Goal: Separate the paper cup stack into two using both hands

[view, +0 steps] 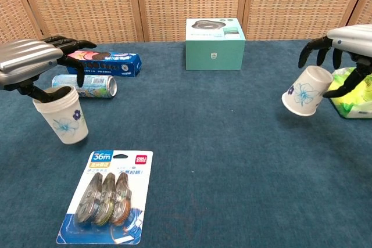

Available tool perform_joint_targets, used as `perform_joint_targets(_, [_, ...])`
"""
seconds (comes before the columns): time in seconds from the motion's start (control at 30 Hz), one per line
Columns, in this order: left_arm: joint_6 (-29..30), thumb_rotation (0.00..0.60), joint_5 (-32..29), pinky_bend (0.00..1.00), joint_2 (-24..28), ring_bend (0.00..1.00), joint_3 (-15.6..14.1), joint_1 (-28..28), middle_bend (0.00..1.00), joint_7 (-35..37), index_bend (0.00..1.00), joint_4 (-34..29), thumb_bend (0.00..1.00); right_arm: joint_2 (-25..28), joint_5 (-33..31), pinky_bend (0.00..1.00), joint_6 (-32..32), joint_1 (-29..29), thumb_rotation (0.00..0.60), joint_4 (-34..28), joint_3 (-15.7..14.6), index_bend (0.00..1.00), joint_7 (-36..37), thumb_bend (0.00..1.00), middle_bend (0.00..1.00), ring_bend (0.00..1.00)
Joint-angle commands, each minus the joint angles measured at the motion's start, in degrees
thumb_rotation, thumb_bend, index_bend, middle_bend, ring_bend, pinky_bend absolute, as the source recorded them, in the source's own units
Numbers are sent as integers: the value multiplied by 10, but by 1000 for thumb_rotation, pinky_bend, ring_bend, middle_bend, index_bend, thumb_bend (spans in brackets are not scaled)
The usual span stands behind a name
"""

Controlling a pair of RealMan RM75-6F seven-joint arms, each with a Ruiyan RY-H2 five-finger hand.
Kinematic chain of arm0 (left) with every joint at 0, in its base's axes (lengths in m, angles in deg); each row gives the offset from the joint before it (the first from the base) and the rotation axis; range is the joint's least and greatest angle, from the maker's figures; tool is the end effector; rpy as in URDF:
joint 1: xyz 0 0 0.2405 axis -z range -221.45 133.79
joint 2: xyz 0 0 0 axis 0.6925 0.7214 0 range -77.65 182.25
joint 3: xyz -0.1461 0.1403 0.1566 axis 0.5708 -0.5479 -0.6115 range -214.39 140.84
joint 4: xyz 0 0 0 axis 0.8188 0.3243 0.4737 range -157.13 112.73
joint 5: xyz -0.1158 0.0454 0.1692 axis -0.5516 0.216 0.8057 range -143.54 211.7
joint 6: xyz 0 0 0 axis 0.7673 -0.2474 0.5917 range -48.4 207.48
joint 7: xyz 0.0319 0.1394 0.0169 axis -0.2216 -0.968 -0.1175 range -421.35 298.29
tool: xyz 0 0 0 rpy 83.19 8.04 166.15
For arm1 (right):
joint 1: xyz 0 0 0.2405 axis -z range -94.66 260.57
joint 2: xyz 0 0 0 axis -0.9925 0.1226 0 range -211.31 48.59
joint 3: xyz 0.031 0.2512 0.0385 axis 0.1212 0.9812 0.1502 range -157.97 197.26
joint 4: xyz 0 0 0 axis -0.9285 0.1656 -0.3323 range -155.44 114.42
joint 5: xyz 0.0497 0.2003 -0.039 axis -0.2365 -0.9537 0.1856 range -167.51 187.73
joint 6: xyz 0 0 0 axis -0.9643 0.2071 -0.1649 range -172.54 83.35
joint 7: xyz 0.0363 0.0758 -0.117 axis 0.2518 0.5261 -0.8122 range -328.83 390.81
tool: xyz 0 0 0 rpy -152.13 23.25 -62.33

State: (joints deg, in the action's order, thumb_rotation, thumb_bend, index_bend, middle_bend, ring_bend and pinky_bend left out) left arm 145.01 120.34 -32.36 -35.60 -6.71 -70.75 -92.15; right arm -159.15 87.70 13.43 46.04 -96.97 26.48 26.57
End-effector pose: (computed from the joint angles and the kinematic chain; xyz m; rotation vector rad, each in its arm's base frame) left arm -0.2194 0.3365 0.0270 -1.9417 -0.5364 -0.8884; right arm -0.2251 -0.3578 0.0639 1.8102 -0.7873 0.8826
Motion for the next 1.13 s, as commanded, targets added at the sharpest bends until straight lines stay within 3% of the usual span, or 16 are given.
perform_joint_targets(0.03, [6, 600, 4, 0, 1, 0, 0, -3, 0, -3, 0, -7, 450, 6, 6, 267, 16, 7, 600, -7, -3, 71, -18, 30, 66, 169])
perform_joint_targets(0.13, [25, 600, 3, 0, 13, 0, 8, -11, 0, -5, 0, -28, 354, 21, 15, 228, 46, 22, 600, -33, -3, 66, -25, 7, 52, 151])
perform_joint_targets(0.37, [68, 600, -21, 0, 66, 0, 31, -41, 0, -10, 0, -112, 284, 62, 42, 193, 104, 55, 600, -84, -9, 66, -27, 0, 54, 150])
perform_joint_targets(0.57, [131, 600, -69, 0, 153, 0, 40, -108, 0, -19, 0, -235, 199, 91, 92, 52, 204, 111, 600, -94, -27, 66, -34, 0, 66, 120])
perform_joint_targets(0.8, [207, 600, -92, 0, 197, 0, 16, -197, 0, 2, 0, -316, 157, 94, 127, 0, 298, 182, 600, -73, -52, 46, -27, 0, 4, 6])
perform_joint_targets(1.13, [258, 600, -55, 0, 217, 0, -18, -265, 0, 15, 0, -341, 151, 60, 150, 0, 390, 266, 600, -39, -78, 0, -11, 0, 0, 0])
